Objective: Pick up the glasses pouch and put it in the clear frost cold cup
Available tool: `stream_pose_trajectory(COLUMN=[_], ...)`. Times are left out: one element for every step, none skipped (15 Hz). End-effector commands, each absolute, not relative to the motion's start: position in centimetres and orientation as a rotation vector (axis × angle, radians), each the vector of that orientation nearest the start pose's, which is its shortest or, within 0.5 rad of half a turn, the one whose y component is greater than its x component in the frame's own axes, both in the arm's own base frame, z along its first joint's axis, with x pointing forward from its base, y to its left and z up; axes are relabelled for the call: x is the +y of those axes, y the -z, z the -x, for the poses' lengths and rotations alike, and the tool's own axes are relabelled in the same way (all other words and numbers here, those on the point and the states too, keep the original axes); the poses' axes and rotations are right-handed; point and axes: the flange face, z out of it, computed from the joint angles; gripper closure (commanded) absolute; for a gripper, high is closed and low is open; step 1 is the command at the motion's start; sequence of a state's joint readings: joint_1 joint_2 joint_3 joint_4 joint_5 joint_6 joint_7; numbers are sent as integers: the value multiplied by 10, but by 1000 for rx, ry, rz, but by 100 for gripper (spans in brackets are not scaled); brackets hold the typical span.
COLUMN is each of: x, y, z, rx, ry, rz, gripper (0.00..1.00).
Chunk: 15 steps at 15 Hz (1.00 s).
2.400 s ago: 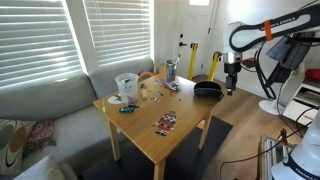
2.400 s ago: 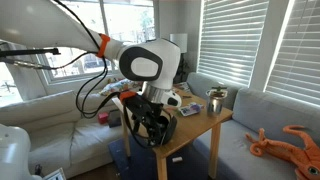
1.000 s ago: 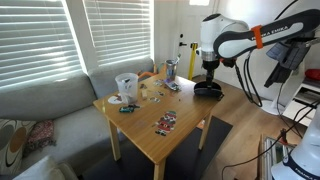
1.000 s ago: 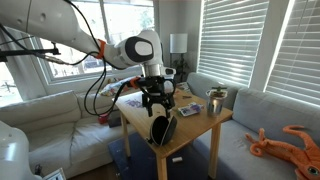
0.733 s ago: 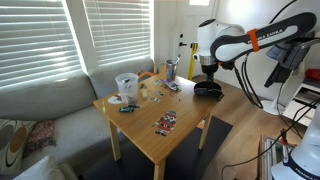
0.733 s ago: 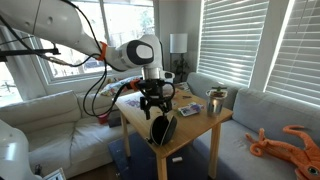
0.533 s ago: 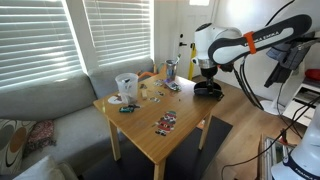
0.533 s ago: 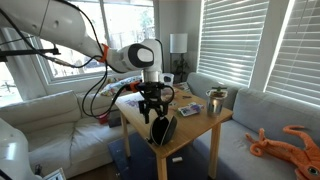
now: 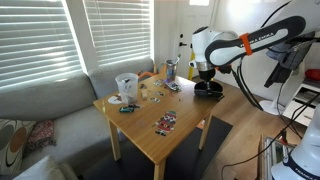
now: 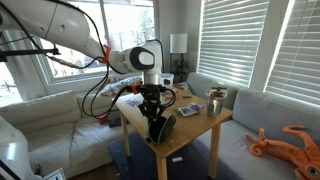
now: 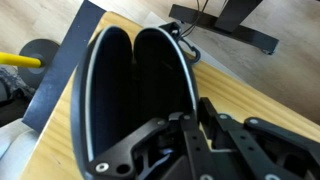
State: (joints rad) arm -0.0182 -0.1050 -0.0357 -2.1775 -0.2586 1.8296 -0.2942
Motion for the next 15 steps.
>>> stream_pose_trajectory(x=[-46, -46, -46, -46, -46, -42, -29, -14, 9, 29, 51, 68, 86, 101, 113], y=[-423, -425, -425, -425, -425, -429, -434, -438, -445, -452, -463, -474, -484, -491, -491], z=[-485, -486, -486, -486, -486, -486, -495, -504, -515, -520, -522, -526, -532, -535, -540], rx=[-572, -580, -584, -586, -586, -652, -749, -841, -928, -1011, -1094, -1178, -1270, -1363, -1459], ry=[-455, -447, -443, -442, -442, -355, -273, -234, -215, -195, -185, -174, -145, -110, -68], rz=[3235, 3226, 3222, 3220, 3219, 3220, 3215, 3225, 3225, 3222, 3216, 3214, 3201, 3187, 3151], gripper=[91, 95, 95, 95, 99, 99, 99, 99, 99, 99, 99, 99, 99, 99, 99])
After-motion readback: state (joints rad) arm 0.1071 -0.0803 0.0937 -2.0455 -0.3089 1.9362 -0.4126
